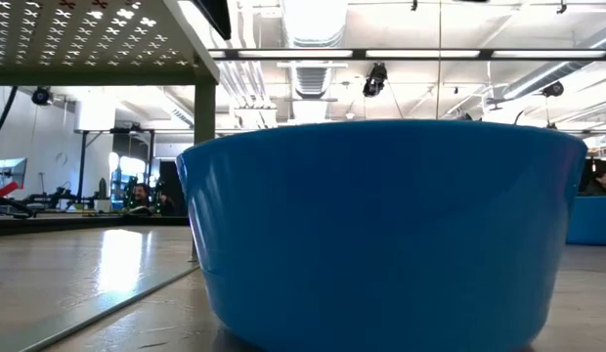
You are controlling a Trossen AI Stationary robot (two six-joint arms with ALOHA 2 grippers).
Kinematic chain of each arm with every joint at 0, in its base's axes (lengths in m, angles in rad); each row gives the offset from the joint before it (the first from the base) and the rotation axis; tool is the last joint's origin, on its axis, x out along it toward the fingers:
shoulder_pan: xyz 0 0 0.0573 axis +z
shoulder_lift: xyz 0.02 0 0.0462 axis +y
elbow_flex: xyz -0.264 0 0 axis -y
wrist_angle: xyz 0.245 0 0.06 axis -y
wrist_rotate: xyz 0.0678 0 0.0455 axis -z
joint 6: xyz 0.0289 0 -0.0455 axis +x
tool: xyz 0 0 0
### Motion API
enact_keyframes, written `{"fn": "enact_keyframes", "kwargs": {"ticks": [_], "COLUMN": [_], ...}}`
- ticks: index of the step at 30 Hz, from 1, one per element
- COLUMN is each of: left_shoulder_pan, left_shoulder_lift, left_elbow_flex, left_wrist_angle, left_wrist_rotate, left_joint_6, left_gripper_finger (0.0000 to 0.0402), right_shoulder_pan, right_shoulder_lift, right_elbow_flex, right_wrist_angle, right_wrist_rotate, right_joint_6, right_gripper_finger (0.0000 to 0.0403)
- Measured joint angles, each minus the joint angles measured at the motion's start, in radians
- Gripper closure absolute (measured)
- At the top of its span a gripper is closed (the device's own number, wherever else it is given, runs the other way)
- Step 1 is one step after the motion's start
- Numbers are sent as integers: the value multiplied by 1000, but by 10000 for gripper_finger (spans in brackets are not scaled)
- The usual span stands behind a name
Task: Pick & Place Mini bowls
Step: Stack the top blue bowl on the blue bowl on the shelf
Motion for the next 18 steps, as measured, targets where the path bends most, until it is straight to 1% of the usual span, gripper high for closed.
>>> {"fn": "enact_keyframes", "kwargs": {"ticks": [3,9,12,18], "left_shoulder_pan": [0,0,0,0], "left_shoulder_lift": [-21,-68,-92,-126], "left_elbow_flex": [0,0,0,0], "left_wrist_angle": [1,28,49,73], "left_wrist_rotate": [-27,-75,-87,-92], "left_joint_6": [-1,-7,-3,40], "left_gripper_finger": [307,307,307,307], "right_shoulder_pan": [0,0,-4,-17], "right_shoulder_lift": [13,22,33,40], "right_elbow_flex": [-43,-155,-205,-316], "right_wrist_angle": [-51,-52,-52,-40], "right_wrist_rotate": [1,0,0,-2], "right_joint_6": [96,166,258,337], "right_gripper_finger": [360,360,360,360]}}
